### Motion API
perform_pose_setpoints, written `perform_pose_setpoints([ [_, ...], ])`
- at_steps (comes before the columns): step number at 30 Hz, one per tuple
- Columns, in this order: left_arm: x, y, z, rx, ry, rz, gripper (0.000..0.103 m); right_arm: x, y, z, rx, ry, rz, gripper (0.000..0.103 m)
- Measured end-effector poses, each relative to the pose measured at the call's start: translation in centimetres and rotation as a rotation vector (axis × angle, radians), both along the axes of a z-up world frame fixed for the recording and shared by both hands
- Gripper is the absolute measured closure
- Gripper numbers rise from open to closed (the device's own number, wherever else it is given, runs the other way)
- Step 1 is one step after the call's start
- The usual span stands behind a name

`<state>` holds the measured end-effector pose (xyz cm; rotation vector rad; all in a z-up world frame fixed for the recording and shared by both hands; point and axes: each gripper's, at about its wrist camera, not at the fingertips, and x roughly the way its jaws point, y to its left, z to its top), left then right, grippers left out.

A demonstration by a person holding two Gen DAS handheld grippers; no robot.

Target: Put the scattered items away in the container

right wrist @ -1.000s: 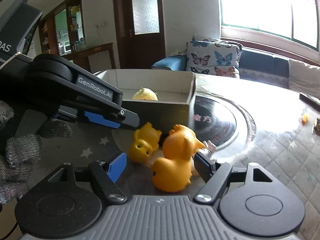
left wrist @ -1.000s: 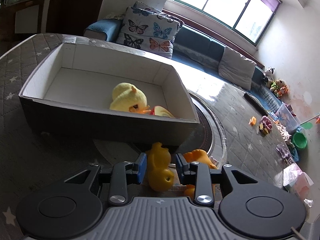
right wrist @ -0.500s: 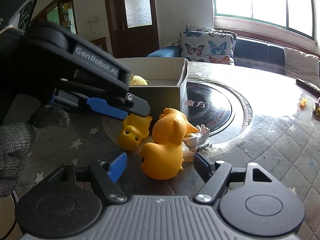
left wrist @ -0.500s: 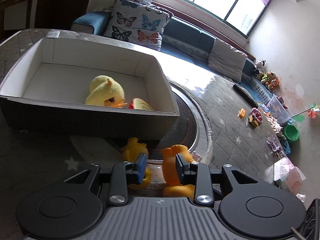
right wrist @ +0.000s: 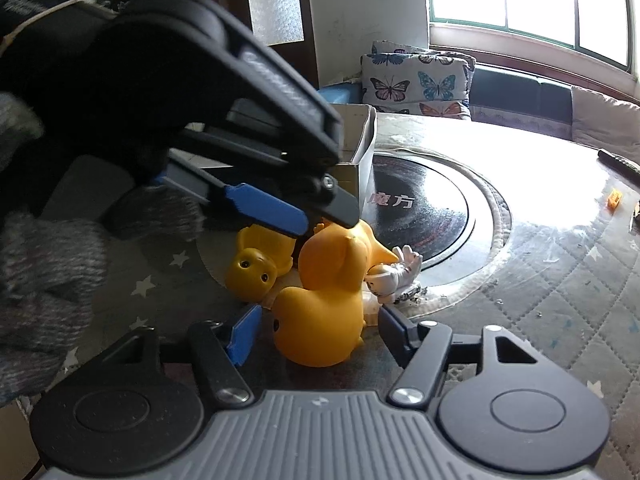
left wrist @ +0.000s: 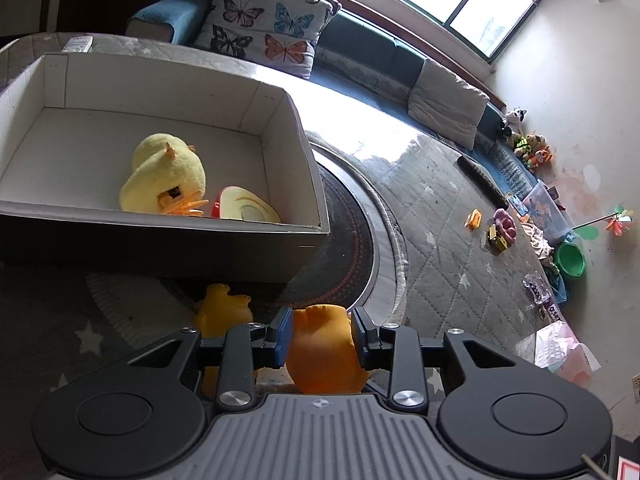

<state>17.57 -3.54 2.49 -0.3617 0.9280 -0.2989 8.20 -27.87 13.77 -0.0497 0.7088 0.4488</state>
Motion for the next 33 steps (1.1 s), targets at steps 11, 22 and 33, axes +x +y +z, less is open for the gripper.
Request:
perform_pose_setpoints([
  [11,1.2,0.0,-0.6,-0.01,0.03,0.008,0.066,0.3,-0.1,-0.3,0.01,0.011,0.014,0.053],
  [22,1.6,0.3,-0.4,-0.028,0.03,0.015,0.065,0.0,-0.2,-0.5,0.012,0.014,0.021,0.053],
  [33,2.1,0.2,-1.0,-0.016,0.05,0.028,0.065,0.0,-0.3,-0.4,0.022,0.015,0.019,0.052],
])
